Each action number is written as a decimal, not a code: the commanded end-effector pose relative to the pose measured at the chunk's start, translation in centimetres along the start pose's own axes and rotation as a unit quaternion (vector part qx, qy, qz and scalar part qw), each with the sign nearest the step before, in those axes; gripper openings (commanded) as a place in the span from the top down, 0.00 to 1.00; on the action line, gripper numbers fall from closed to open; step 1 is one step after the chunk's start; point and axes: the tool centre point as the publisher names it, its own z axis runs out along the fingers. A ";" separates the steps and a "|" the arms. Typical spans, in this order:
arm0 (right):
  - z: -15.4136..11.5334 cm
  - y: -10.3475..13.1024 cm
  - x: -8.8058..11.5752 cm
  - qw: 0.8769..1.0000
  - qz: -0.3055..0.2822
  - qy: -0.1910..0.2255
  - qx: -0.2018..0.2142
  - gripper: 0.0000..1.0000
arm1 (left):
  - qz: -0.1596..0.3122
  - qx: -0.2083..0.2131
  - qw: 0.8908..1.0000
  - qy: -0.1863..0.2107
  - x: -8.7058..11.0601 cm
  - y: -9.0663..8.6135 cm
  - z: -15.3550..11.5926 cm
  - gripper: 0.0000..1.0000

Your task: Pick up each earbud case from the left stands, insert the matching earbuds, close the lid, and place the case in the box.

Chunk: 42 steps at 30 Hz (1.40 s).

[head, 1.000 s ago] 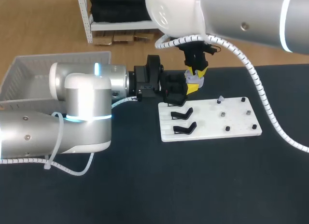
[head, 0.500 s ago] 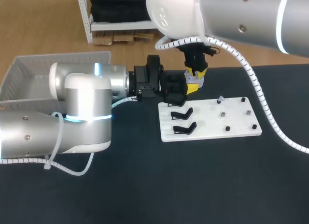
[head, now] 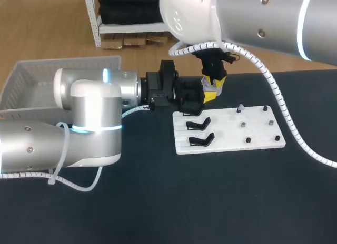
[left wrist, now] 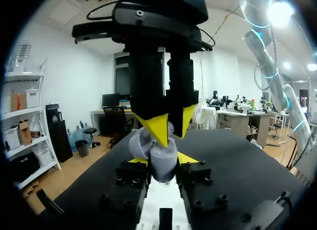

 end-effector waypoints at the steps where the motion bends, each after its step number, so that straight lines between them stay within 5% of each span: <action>1: 0.1 0.2 -0.1 1.000 0.001 0.001 0.003 1.00 | 0.003 -0.004 1.000 -0.005 0.1 -0.2 0.0 1.00; 3: 0.1 0.2 -0.1 1.000 0.001 0.001 0.002 0.93 | 0.003 -0.004 1.000 -0.005 0.1 -0.2 0.0 1.00; 4: 0.1 0.2 -0.1 1.000 0.000 0.001 0.002 0.72 | 0.003 -0.004 1.000 -0.005 0.1 -0.2 0.0 1.00; 6: 0.0 0.2 -0.1 1.000 0.000 0.000 0.001 0.63 | 0.003 -0.004 1.000 -0.005 0.1 -0.2 0.0 1.00; 15: -1.5 -0.7 0.4 0.999 -0.008 -0.008 -0.034 0.59 | 0.003 -0.004 1.000 -0.005 0.1 -0.2 0.0 1.00; 27: -3.2 -4.9 0.3 0.965 -0.085 -0.028 -0.245 0.49 | 0.003 -0.004 1.000 -0.005 0.1 -0.2 0.0 1.00; 28: -3.2 -5.3 0.1 0.961 -0.096 -0.027 -0.258 0.45 | 0.003 -0.004 1.000 -0.005 0.1 -0.2 0.0 1.00; 30: -3.3 -6.1 -0.2 0.954 -0.114 -0.037 -0.276 0.22 | 0.003 -0.004 1.000 -0.005 0.1 -0.2 0.0 1.00; 31: -3.3 -6.4 -0.2 0.951 -0.120 -0.039 -0.282 0.02 | 0.003 -0.004 1.000 -0.005 0.1 -0.2 0.0 1.00; 42: -3.3 -9.0 -1.7 0.933 -0.161 -0.057 -0.318 0.00 | 0.003 -0.004 1.000 -0.005 0.1 -0.2 0.0 1.00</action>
